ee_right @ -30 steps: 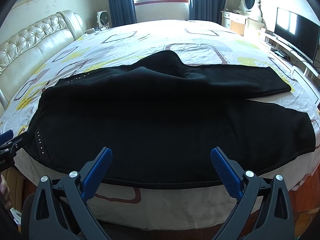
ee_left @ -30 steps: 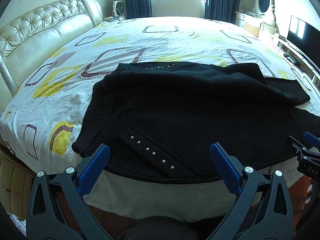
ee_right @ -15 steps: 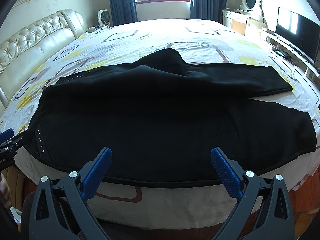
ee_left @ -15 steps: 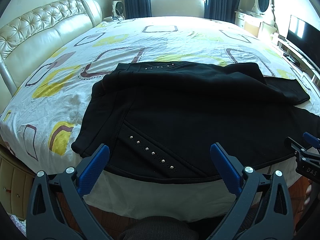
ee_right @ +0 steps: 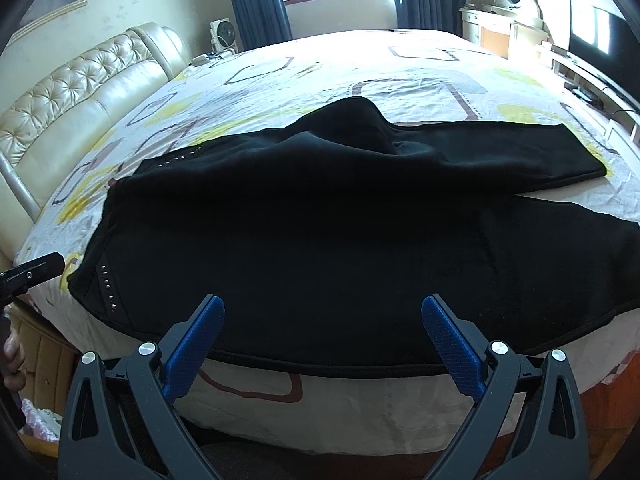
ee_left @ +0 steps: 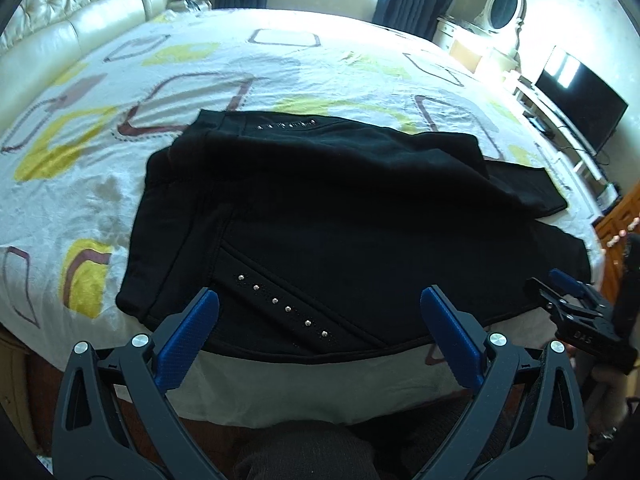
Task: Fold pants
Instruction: 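Grasp the waistband of the black pants with the left tool while the right tool grasps the other waistband end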
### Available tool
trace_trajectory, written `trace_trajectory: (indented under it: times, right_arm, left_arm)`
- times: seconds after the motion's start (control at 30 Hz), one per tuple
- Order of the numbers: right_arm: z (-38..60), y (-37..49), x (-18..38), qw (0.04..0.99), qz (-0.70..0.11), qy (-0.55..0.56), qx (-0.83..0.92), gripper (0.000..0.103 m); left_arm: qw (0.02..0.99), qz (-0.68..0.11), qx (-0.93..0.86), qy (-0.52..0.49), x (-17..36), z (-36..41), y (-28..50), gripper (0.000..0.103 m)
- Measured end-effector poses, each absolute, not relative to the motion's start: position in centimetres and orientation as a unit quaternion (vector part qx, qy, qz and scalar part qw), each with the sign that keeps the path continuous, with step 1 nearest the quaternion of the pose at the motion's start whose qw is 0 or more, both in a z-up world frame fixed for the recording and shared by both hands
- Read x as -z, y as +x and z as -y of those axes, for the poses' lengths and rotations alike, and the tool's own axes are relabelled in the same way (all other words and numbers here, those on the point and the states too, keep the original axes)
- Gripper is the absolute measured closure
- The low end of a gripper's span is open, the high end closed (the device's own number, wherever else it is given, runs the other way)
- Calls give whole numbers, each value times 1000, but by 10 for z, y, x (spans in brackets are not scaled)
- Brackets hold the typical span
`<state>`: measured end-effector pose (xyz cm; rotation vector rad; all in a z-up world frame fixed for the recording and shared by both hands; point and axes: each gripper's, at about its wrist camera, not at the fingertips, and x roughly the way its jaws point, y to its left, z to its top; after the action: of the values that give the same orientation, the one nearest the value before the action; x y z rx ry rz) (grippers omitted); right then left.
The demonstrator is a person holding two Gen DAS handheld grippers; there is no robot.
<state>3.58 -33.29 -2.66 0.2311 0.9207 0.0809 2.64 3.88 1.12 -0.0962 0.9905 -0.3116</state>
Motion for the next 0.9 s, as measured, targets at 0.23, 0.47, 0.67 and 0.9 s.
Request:
trace_trajectory:
  times: [0.23, 0.47, 0.67, 0.9]
  right_arm:
    - [351, 68, 7, 887, -416, 158, -123, 4]
    - [359, 126, 10, 877, -421, 194, -130, 4]
    - [352, 162, 15, 877, -423, 177, -143, 4]
    - [352, 189, 24, 864, -429, 203, -169, 4]
  left_arm:
    - [799, -545, 212, -141, 17, -132, 107, 2]
    - [803, -532, 206, -175, 36, -188, 220, 2]
    - [759, -564, 264, -192, 77, -180, 293, 2]
    - [731, -539, 342, -240, 80, -164, 318, 2]
